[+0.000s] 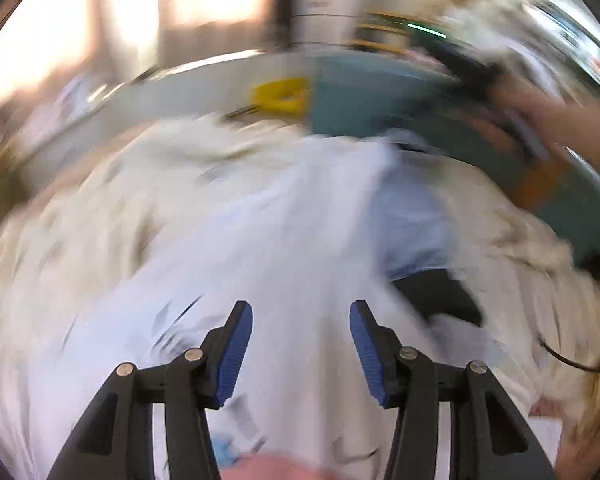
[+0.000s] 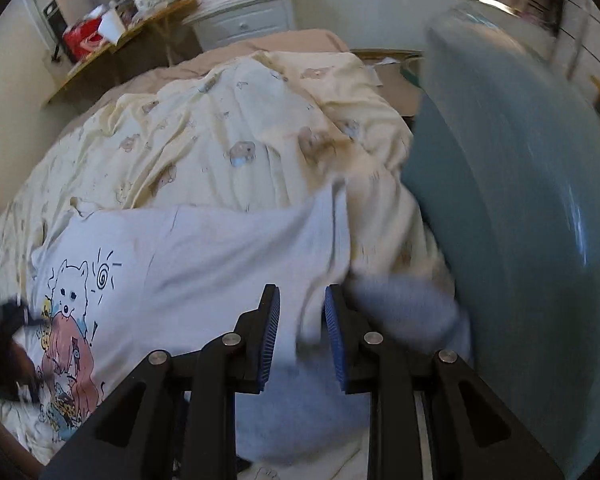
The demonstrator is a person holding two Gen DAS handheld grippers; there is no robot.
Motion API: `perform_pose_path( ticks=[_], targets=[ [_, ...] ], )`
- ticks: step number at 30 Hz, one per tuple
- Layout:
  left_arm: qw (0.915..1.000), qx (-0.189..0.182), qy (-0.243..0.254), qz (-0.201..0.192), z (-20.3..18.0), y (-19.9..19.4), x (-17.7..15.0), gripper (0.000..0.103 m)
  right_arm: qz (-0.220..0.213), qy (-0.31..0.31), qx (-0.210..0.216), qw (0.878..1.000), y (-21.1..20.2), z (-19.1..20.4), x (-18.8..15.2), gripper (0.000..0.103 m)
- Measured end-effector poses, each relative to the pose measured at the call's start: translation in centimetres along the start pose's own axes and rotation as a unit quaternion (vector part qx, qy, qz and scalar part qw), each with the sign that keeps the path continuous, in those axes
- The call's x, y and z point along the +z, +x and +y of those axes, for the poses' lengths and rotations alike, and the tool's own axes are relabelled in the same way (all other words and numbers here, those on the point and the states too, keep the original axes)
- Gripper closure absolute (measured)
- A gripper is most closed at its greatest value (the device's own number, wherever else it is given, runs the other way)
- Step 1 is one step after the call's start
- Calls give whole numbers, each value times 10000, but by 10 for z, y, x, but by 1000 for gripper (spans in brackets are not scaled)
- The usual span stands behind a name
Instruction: Fold clothes
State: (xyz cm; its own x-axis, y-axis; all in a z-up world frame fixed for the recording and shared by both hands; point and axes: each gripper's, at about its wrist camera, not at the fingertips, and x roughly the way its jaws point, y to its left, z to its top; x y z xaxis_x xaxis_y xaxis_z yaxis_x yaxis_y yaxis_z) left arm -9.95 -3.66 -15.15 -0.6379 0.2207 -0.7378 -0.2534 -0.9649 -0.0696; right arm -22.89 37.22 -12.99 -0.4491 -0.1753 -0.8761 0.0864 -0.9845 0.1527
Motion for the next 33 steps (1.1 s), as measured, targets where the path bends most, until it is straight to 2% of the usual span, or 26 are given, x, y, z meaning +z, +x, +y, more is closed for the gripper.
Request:
perform_pose_path(
  ticks=[2, 5, 9, 14, 16, 21, 23, 25, 28, 31, 33],
  targets=[
    [9976, 237, -655, -20, 29, -7, -11, 51, -91, -339, -135, 9993, 2, 11, -15, 77],
    [9927, 170, -1162, 277, 45, -3, -20, 51, -212, -773, -314, 9963, 10, 21, -35, 77],
    [9883, 146, -1502, 218, 53, -21, -21, 51, -339, -482, -4, 9983, 22, 4, -48, 77],
    [9898, 95, -1410, 200, 48, -41, -21, 51, -338, -771, 495, 9952, 30, 14, -47, 78],
    [9906, 96, -1355, 179, 49, -48, -22, 51, -418, -1005, 462, 9930, 25, 25, -44, 100],
    [9896, 200, -1407, 218, 56, -59, -27, 51, -756, -1100, 314, 9905, -20, 33, -35, 101],
    [9885, 219, -1475, 251, 59, -58, -29, 51, -753, -1064, 374, 9908, -41, 30, -28, 101],
    [9873, 239, -1543, 284, 61, -57, -31, 51, -527, -1097, 404, 9917, -55, 28, -24, 101],
    [9885, 233, -1460, 332, 60, -57, -31, 51, 291, -938, 248, 9949, -52, 20, -26, 101],
    [9897, 213, -1356, 411, 57, -55, -31, 51, 953, -695, -282, 9926, -26, 5, -35, 101],
    [9904, 200, -1286, 464, 56, -54, -31, 51, 1207, -577, -571, 9894, -5, -2, -43, 101]
  ],
)
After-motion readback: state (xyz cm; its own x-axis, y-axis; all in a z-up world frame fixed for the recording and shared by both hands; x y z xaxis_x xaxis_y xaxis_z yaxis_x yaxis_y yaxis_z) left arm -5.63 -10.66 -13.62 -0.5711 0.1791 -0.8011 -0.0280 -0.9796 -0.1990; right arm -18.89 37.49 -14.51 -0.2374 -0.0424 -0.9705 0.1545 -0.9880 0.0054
